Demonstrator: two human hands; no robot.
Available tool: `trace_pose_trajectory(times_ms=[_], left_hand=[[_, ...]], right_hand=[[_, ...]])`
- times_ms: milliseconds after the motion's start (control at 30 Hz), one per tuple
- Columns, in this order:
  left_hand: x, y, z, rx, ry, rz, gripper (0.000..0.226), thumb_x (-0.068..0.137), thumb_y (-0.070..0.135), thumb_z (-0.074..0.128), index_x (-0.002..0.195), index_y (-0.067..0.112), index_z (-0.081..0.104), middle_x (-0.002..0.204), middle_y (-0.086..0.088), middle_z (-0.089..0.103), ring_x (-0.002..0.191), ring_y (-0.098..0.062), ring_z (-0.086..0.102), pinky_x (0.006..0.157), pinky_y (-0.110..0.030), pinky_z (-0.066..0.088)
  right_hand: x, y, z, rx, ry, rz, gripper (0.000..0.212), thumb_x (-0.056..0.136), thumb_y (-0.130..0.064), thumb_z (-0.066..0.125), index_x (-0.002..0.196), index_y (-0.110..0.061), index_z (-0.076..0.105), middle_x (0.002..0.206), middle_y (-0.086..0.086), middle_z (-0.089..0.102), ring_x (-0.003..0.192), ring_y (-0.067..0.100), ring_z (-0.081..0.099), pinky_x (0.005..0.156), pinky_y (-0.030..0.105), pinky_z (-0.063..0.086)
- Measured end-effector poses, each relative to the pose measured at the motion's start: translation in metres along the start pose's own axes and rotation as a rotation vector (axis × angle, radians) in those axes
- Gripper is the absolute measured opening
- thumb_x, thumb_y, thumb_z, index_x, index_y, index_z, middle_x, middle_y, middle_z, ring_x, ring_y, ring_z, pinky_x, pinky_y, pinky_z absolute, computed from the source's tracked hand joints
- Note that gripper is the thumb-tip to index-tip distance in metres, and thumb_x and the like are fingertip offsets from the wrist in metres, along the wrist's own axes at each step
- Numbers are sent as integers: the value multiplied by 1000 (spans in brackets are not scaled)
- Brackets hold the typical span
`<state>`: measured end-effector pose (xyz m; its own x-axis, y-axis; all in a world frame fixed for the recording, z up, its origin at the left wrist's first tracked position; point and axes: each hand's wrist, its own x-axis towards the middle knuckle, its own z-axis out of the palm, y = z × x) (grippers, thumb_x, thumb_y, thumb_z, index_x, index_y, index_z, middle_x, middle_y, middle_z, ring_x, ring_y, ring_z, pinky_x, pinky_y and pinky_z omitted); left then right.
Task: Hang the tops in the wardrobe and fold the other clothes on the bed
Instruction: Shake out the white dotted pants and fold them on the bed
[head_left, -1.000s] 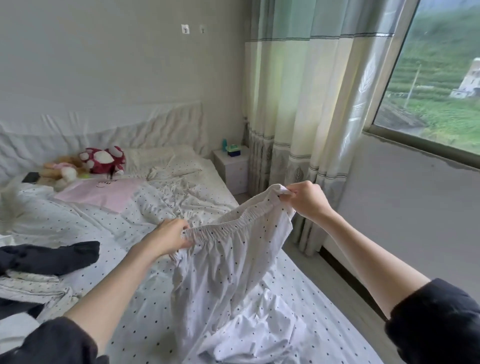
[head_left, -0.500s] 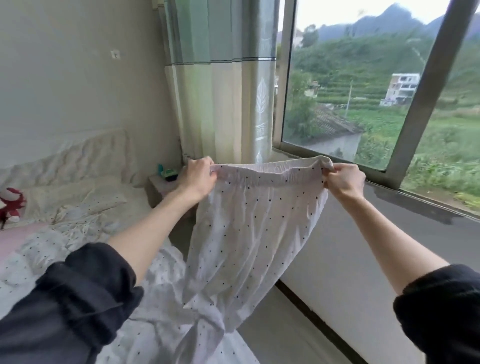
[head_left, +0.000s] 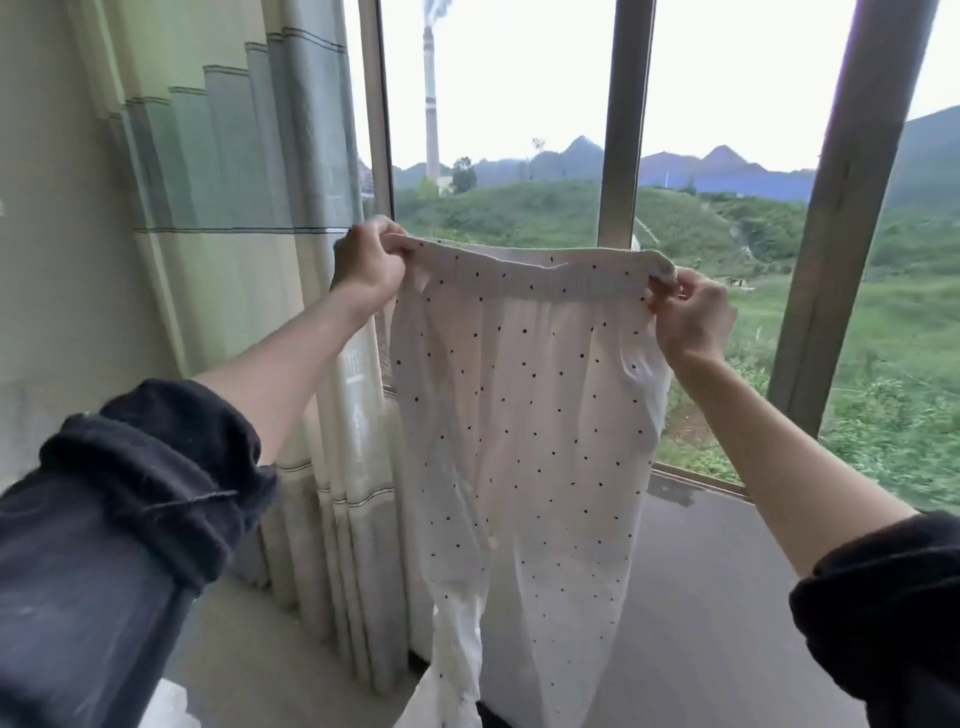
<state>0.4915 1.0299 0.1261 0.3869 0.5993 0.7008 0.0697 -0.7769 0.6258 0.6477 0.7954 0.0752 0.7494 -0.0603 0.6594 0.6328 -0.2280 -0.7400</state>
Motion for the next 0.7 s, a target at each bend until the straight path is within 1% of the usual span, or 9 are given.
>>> trace_pose_trajectory(times_ms=[67,133,200,267,400,467,533,633,700], left_hand=[[4,4,5,-8,20,70,20,87,1,52,102,11,61,85,5,57,84,-16,53,54,-10,36],[-8,-10,10,117,-146,93,22,86,1,51,103,14,58,93,0,61,88,-21,54,67,-22,40],[-28,-34,14,280,-400,64,32,83,-4,45,100,18,62,104,-8,67,97,-27,57,73,-27,42],[-43,-52,15,287,-427,5,36,83,-5,44,102,17,66,108,-13,67,102,-29,58,78,-28,46],[-53,-59,19,220,-276,-38,40,82,-5,42,104,18,65,108,-11,67,102,-31,57,83,-33,49],[-59,-60,19,260,-392,-52,38,81,-6,40,100,19,62,106,-11,67,100,-31,56,80,-34,48],[-69,-64,21,294,-519,-59,33,82,-6,41,95,19,58,106,-13,65,100,-30,55,75,-30,44],[-79,-59,26,226,-501,-24,27,87,-3,47,94,19,60,99,-11,65,87,-24,53,70,-25,38],[-82,-50,27,220,-579,16,25,87,-3,48,96,17,60,99,-9,65,84,-22,54,69,-25,41]], right_hand=[[6,-2,-7,-73,37,-119,23,94,-18,53,87,-3,69,81,15,67,69,21,52,56,26,30],[4,5,-12,-341,-102,-239,21,94,-17,54,97,-7,72,92,18,70,78,28,60,60,27,33],[-3,18,-16,-556,-281,-206,22,94,-18,54,107,-14,71,101,19,69,93,34,61,69,30,44],[-12,27,-15,-597,-356,-154,24,94,-20,53,110,-16,70,104,18,68,99,34,58,81,38,48],[-25,28,-10,-458,-227,-128,20,93,-16,52,103,-7,67,103,18,67,97,34,58,86,41,46],[-29,28,-11,-445,-240,-84,21,92,-12,51,104,-8,67,104,17,66,97,34,59,84,41,45],[-32,33,-14,-559,-311,-41,23,91,-13,50,106,-13,68,103,16,67,96,33,59,85,40,44],[-34,44,-22,-674,-258,-47,25,94,-16,49,110,-13,68,105,16,65,98,33,58,82,37,45],[-32,47,-28,-676,-192,-25,26,95,-17,49,112,-12,68,111,19,59,104,35,54,81,37,45]])
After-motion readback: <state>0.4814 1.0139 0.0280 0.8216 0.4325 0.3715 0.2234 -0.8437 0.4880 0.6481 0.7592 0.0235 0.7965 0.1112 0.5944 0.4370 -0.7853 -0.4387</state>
